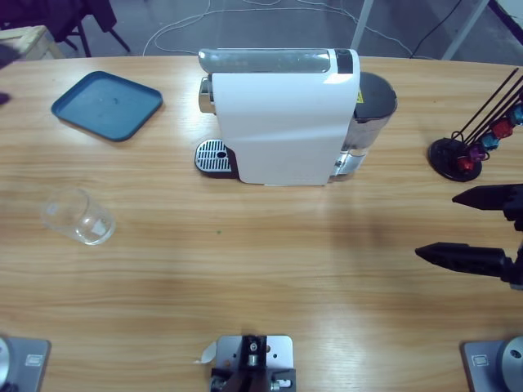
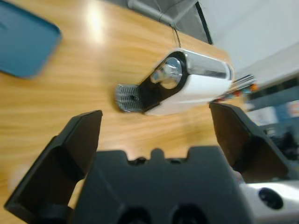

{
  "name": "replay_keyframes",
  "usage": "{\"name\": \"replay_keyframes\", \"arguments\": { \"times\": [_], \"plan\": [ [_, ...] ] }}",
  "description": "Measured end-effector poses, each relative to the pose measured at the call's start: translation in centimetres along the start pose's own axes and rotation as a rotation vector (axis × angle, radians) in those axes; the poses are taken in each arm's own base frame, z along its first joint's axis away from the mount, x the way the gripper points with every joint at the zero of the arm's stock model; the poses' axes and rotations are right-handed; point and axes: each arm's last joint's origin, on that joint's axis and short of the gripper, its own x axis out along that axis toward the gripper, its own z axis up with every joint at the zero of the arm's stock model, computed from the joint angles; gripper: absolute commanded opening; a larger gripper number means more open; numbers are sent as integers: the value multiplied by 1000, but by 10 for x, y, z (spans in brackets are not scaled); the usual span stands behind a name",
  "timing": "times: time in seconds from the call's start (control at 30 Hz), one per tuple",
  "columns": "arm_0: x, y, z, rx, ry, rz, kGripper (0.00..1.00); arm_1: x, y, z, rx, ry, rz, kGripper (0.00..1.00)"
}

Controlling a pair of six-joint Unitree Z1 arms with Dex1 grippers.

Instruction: Pour coffee

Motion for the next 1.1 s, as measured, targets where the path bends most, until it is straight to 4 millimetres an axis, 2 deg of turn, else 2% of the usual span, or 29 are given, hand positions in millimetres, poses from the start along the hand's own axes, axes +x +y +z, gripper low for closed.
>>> {"name": "replay_keyframes", "arguments": {
  "times": [0.17,0.23,0.43,0.5,0.53,0.6,0.67,0.87,0.9,0.93,0.97,1.07,1.1],
  "plan": [
    [60,0,33,-182,84,-66,977,-1,-1,0,4,0,-25,1000],
    [81,2,41,-223,101,-72,945,-1,-1,1,4,-3,-25,1000],
    [153,10,55,-287,237,-153,939,-2,-1,2,4,-6,-25,1000],
    [171,11,58,-289,277,-195,883,-1,-1,2,4,-5,-25,1000],
    [178,12,60,-290,293,-218,808,-1,-1,3,4,-4,-25,1000],
    [188,17,61,-294,316,-246,599,-1,-1,5,4,-7,-25,1000],
    [196,19,62,-298,333,-263,595,0,-1,6,4,-4,-25,1000],
    [200,18,62,-301,389,-318,578,7,-1,10,5,6,-25,1000],
    [201,18,62,-302,395,-322,366,9,-1,11,5,14,-26,1000],
    [203,18,62,-303,402,-328,202,10,-1,11,6,19,-26,1000],
    [205,18,62,-302,409,-337,87,11,-1,11,6,22,-26,1000],
    [206,15,65,-281,399,-378,0,11,-1,11,6,22,-26,1000],
    [206,13,67,-268,389,-394,0,11,-1,11,6,22,-26,1000]
  ]
}}
